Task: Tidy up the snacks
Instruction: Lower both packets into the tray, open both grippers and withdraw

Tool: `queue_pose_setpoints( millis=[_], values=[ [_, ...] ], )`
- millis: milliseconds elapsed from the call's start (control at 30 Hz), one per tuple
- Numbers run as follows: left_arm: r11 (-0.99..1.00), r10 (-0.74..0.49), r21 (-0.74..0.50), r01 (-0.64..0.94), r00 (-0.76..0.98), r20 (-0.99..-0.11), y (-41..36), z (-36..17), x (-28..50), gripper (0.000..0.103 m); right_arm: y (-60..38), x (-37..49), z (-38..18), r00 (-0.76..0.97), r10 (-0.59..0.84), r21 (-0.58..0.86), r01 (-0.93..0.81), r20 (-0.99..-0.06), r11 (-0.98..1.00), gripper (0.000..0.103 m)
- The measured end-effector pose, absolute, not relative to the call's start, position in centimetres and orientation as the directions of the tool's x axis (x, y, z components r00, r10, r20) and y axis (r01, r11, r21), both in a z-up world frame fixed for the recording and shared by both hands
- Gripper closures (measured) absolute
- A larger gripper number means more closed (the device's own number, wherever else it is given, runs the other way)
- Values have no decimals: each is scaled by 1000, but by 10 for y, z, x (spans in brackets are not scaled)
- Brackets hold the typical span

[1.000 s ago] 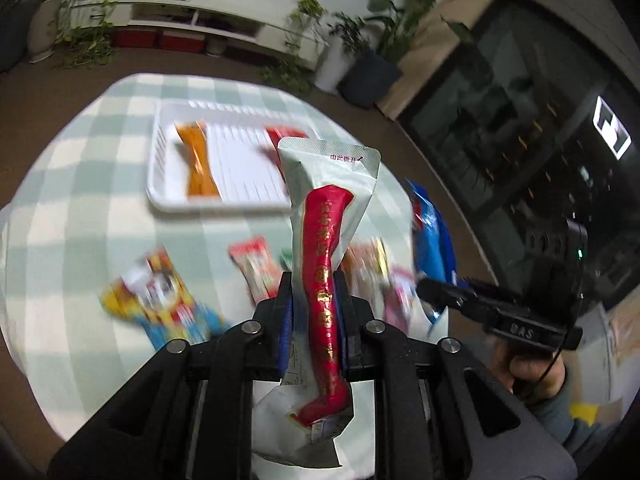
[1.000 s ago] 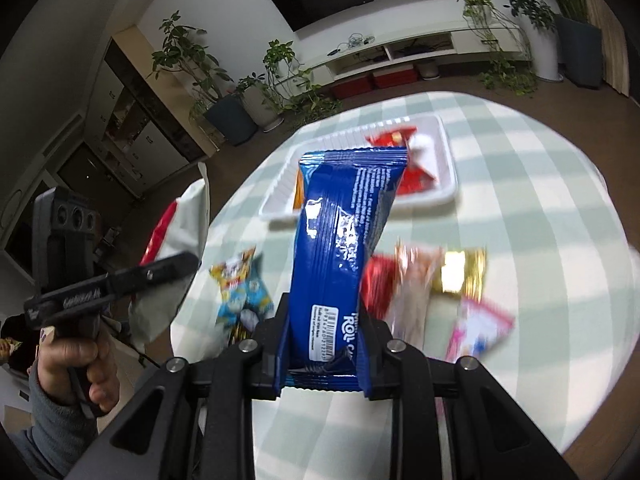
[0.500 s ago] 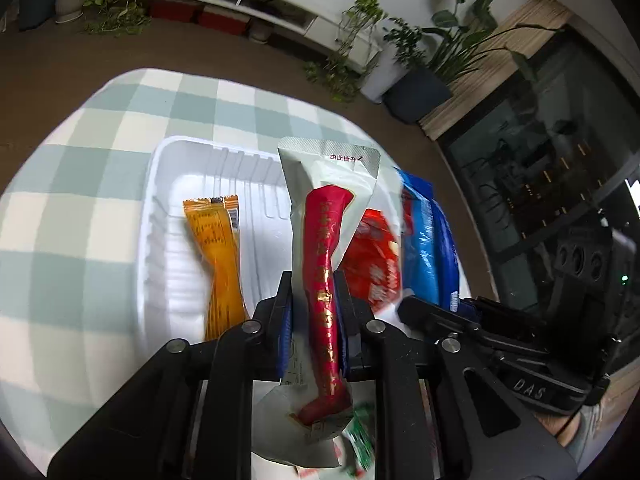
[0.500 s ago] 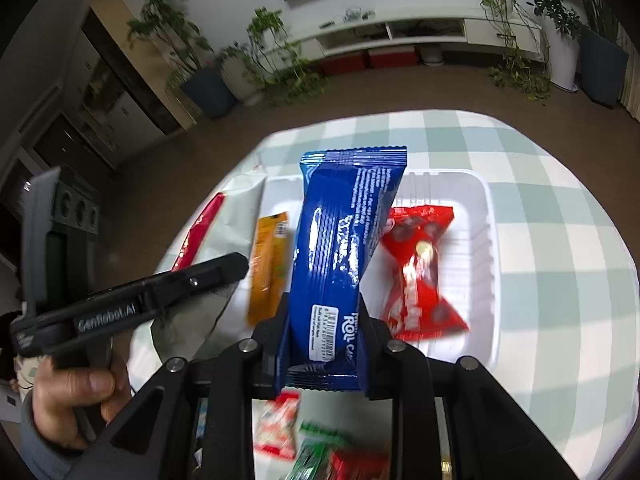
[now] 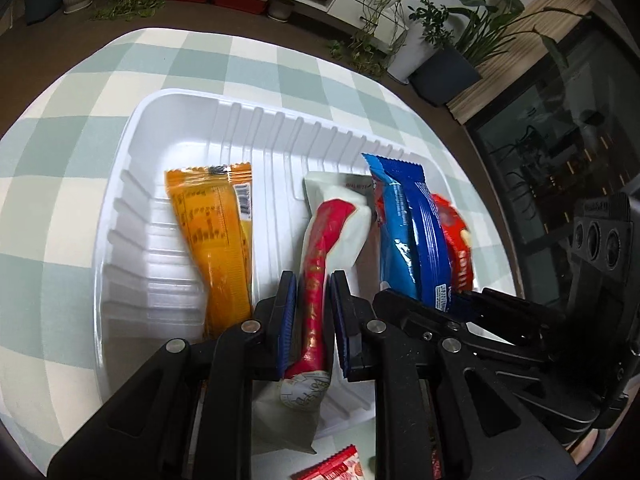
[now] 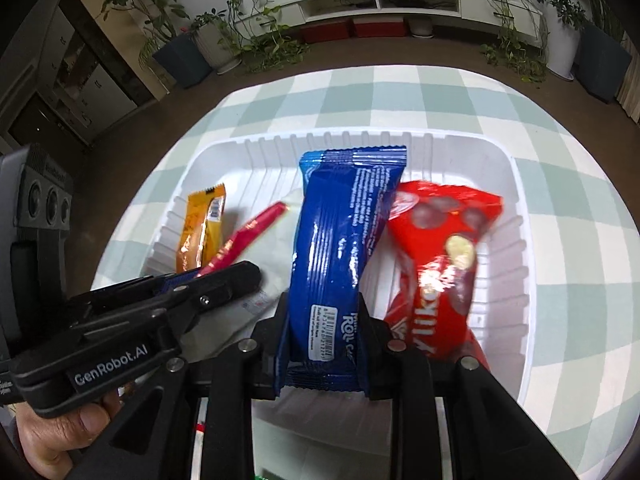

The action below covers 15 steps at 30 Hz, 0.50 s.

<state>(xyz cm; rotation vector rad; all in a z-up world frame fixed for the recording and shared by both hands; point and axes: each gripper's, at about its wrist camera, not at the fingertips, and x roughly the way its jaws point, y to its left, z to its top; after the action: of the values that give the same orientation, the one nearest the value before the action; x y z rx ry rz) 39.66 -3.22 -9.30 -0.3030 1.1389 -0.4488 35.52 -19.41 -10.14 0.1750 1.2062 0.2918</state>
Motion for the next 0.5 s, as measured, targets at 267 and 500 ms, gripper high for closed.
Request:
queue_pose_setpoints(
  millis=[267,500],
  values=[
    [877,-480,-434,205,347,-806,-36,-98,393,84,-195,355,-112,320,298,275,-117,-900,954,73],
    [893,-450,-406,194,388,-804,-25,-86,387,51,-200,350,-102,345,299,281,-102,-890,954,61]
  ],
)
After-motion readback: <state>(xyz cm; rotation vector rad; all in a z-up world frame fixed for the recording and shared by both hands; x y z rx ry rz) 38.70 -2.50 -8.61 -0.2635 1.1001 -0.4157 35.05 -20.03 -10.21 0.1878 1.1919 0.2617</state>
